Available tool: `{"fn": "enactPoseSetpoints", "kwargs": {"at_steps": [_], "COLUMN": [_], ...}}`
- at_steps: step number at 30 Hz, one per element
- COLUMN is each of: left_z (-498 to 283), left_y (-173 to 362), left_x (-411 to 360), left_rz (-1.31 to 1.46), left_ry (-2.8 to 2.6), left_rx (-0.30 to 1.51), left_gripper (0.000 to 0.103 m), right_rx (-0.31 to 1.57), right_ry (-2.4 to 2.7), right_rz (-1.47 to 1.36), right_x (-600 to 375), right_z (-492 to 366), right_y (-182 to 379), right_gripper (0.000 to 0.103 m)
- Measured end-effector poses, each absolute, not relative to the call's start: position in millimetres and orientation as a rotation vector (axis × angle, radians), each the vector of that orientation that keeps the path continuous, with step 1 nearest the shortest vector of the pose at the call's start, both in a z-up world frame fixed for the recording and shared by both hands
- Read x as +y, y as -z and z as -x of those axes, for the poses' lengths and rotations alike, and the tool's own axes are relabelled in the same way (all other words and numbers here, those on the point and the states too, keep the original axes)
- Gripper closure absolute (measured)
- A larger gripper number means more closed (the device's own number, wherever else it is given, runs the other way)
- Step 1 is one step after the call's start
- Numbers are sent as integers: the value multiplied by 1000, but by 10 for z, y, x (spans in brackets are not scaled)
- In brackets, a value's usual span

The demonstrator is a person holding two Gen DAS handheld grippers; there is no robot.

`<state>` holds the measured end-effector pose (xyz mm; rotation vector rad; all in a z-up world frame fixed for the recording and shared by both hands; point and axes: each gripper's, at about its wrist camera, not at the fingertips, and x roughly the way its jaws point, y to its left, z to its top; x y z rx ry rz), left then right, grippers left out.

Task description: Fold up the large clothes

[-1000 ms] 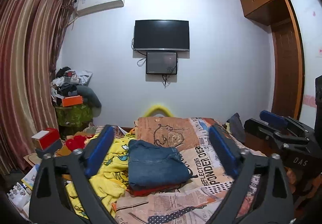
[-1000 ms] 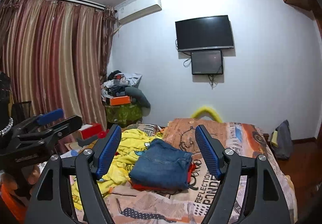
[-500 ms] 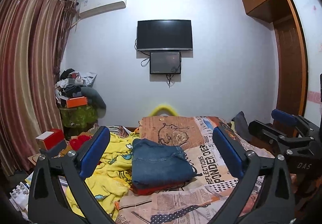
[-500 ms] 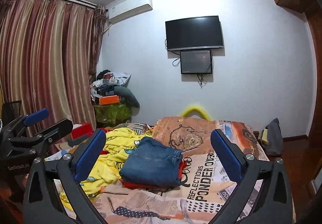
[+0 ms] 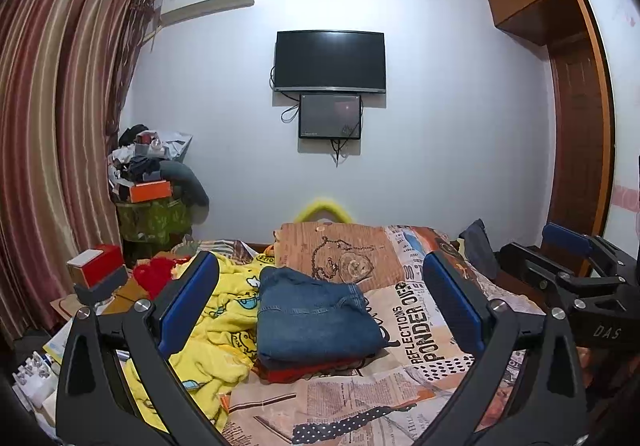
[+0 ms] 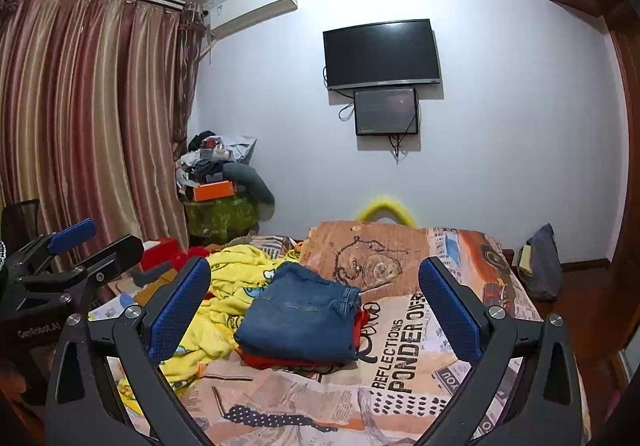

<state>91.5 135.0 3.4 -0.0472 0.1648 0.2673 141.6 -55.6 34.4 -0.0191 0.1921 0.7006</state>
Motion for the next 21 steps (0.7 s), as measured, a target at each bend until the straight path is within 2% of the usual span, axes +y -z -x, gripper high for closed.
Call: {"fn": "enactPoseSetpoints", "kwargs": {"at_steps": [21], "left_z": [-981], "left_y": [38], "left_x": [1490], "left_rz": [98], "left_ry": [-274], "left_rx": [199], "left_gripper": [0], "right_rx": [210], "right_ry": [-701], "right_rz": [24], "right_x": [-544], "right_z": [-1424], "right_y": [-351], "right_gripper": [0]}}
